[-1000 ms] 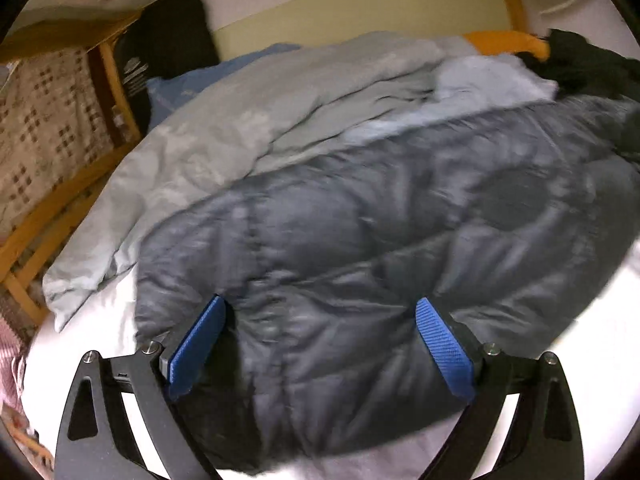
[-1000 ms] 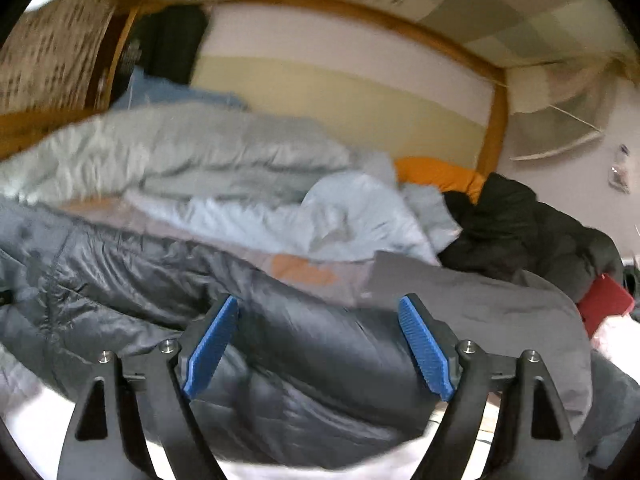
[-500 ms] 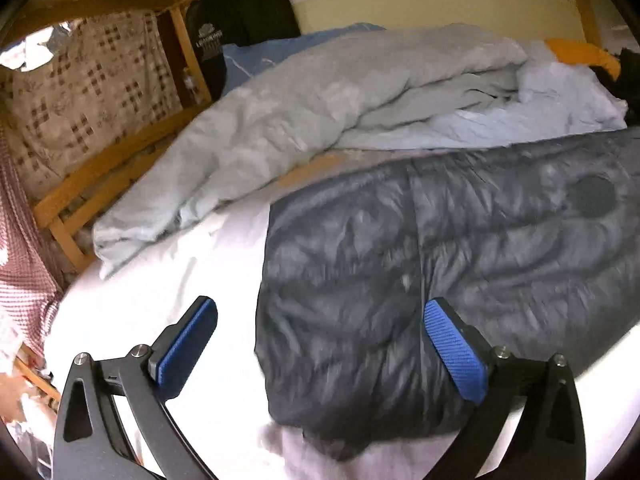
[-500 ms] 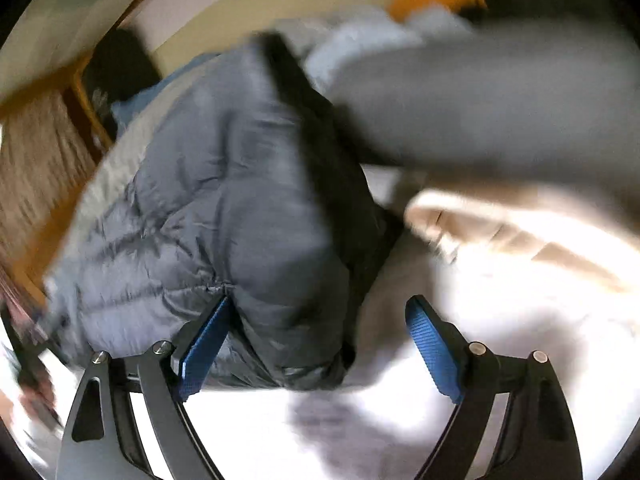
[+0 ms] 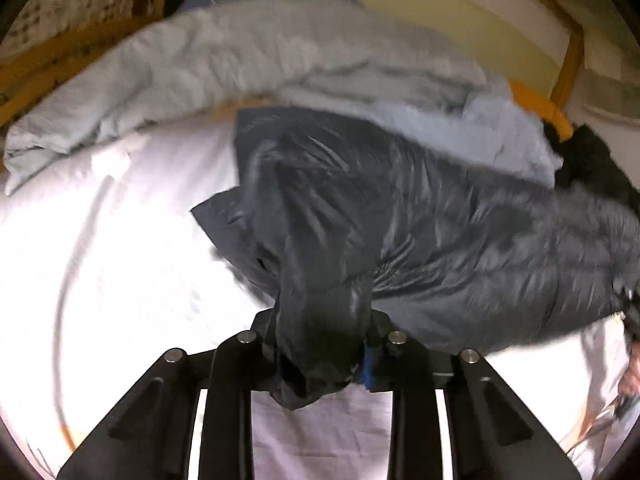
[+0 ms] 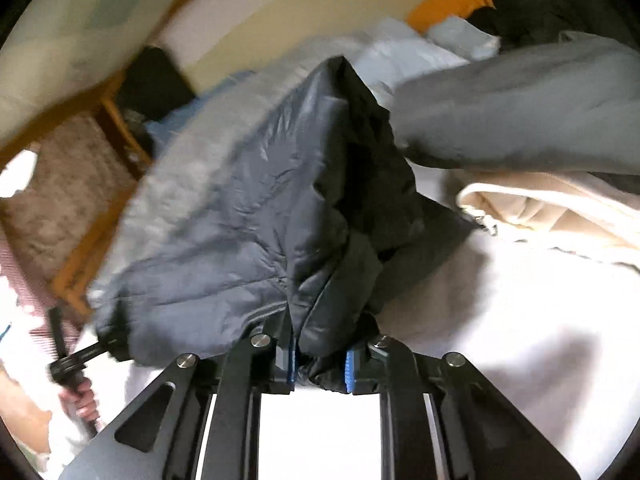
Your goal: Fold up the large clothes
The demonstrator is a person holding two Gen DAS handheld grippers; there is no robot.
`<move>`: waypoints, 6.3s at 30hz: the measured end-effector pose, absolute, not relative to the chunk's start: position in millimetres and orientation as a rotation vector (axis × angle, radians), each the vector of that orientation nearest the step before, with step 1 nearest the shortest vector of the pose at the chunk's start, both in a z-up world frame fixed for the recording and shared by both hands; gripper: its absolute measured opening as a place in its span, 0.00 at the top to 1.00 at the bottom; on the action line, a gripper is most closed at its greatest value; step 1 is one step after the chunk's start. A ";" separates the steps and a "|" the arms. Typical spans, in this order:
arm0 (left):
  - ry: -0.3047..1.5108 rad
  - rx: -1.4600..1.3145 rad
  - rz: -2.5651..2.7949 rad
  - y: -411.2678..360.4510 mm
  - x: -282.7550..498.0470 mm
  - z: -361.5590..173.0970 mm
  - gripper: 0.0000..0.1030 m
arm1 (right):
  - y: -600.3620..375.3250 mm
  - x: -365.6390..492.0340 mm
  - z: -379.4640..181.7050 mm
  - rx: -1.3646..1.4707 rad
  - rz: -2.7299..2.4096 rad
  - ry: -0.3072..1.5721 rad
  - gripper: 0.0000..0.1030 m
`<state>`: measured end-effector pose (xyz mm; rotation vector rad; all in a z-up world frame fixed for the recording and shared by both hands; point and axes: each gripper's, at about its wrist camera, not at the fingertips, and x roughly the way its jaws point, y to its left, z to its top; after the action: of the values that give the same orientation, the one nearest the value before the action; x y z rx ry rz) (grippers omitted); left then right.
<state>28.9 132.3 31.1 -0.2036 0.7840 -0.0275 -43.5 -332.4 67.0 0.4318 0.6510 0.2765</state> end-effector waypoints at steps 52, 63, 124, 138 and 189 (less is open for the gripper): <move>0.604 -0.009 0.184 128.3 140.5 5.8 0.20 | -262.4 93.0 17.2 0.058 -0.076 0.766 0.67; 0.393 -0.022 -0.245 31.6 9.5 72.0 0.71 | -239.1 28.0 119.0 0.086 0.063 0.508 0.39; 0.844 -0.451 -0.486 1.6 52.1 -48.5 0.99 | -269.6 -61.5 46.0 0.640 0.102 0.485 0.19; 0.792 -0.340 -0.439 -10.7 36.9 -42.3 0.99 | -312.2 -56.2 -31.0 0.864 -0.017 0.504 0.10; 0.424 -0.272 0.166 220.8 -2.8 120.4 0.43 | 89.3 -27.1 60.5 -0.299 0.219 0.346 0.47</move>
<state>-2.8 220.8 120.4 -0.2720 0.4240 0.1656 -27.1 89.3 60.5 -0.2995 0.3461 0.2189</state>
